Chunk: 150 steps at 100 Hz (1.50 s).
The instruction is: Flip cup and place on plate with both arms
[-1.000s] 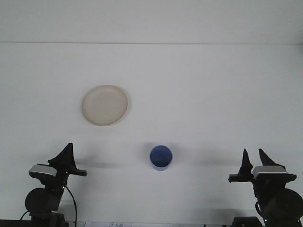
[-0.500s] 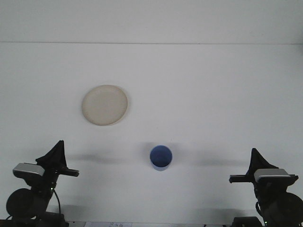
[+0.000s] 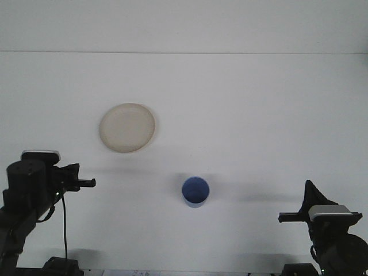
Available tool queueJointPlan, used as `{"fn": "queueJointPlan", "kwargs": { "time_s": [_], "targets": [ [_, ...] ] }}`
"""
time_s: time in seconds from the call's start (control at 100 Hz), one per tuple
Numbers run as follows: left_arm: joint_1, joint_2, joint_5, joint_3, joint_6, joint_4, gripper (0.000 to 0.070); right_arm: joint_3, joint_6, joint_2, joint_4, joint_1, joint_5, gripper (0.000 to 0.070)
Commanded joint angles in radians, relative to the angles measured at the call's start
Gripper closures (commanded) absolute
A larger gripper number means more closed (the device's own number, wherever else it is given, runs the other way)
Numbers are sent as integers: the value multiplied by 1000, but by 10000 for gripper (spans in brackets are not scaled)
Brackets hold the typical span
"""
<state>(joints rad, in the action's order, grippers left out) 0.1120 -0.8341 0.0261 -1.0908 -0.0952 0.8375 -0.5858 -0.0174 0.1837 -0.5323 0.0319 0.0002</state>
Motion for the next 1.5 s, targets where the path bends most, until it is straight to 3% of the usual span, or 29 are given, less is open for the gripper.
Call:
{"fn": "queueJointPlan", "kwargs": {
  "time_s": [0.0, 0.25, 0.3, 0.39, 0.47, 0.62, 0.68, 1.11, 1.49],
  "targets": [
    [8, -39, 9, -39, 0, 6, 688, -7, -17, 1, 16, 0, 0, 700],
    [14, -87, 9, -50, -29, -58, 661, -7, -17, 1, 15, 0, 0, 700],
    [14, -87, 9, -50, -42, -61, 572, -7, -17, 1, 15, 0, 0, 700],
    [14, -87, 9, -50, -42, -60, 352, -7, -17, 1, 15, 0, 0, 700],
    [14, -88, 31, -50, -41, -60, 278, -7, -17, 1, 15, 0, 0, 700],
    [19, -107, 206, -53, -42, -64, 276, -7, -17, 1, 15, 0, 0, 700],
    [39, -135, 246, -63, -42, -61, 277, -7, -17, 1, 15, 0, 0, 700],
    [411, -542, 248, -251, -75, -108, 277, -7, -17, 1, 15, 0, 0, 700],
    [596, -755, 247, -382, -55, -101, 277, -7, -17, 1, 15, 0, 0, 700]
  ]
}}
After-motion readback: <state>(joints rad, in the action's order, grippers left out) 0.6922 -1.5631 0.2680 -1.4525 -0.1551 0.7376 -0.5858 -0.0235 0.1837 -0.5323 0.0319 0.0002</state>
